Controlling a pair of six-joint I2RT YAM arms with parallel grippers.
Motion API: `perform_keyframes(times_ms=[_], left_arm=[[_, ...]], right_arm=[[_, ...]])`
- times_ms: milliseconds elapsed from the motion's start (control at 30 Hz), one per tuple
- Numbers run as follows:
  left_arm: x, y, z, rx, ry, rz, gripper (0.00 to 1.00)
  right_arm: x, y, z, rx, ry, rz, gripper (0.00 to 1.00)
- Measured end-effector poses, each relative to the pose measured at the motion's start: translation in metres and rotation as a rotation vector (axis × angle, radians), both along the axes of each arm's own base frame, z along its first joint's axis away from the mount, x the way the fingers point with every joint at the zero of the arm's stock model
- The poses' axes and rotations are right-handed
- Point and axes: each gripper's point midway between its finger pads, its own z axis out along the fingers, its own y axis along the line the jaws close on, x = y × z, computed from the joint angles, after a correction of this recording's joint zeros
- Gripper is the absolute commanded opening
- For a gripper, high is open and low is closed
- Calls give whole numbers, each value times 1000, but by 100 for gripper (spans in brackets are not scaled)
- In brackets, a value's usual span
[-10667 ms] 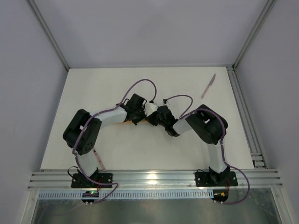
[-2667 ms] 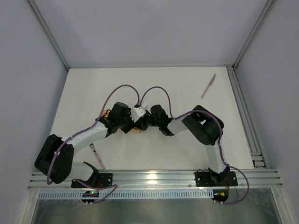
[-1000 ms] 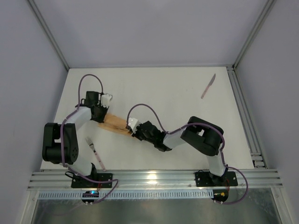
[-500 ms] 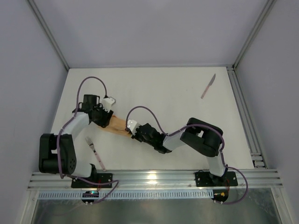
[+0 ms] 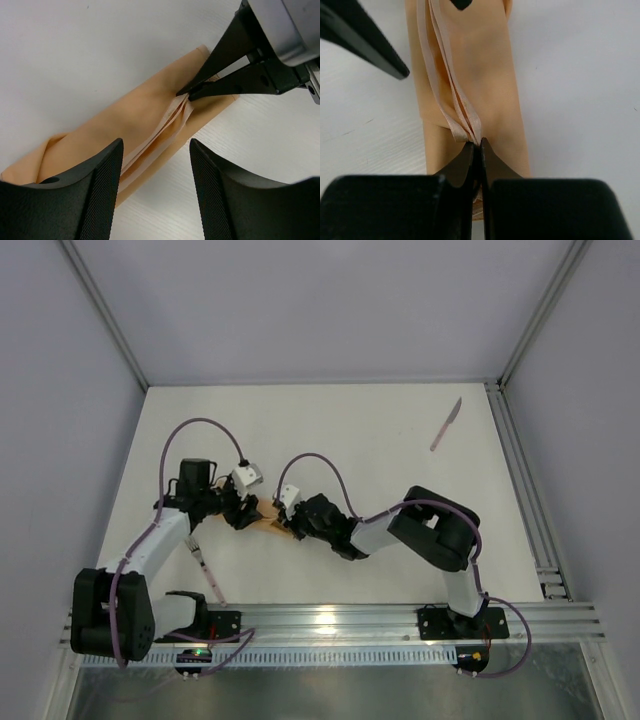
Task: Fold the napkin into a case and place the utensils inside
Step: Stuff the top corner of the smaller-rectangle-folded napkin into the folded napkin.
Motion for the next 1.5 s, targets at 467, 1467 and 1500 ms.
perform_keyframes(times_ms=[467, 1467, 1500], left_arm=[[1, -19, -32, 125, -195, -105, 61], [27, 21, -50, 275, 20, 101, 38], [27, 23, -50, 295, 19, 93, 38]], right_arm=[[13, 13, 1, 84, 121, -33, 4], [1, 15, 0, 67, 50, 63, 13], [1, 15, -1, 65, 48, 65, 15]])
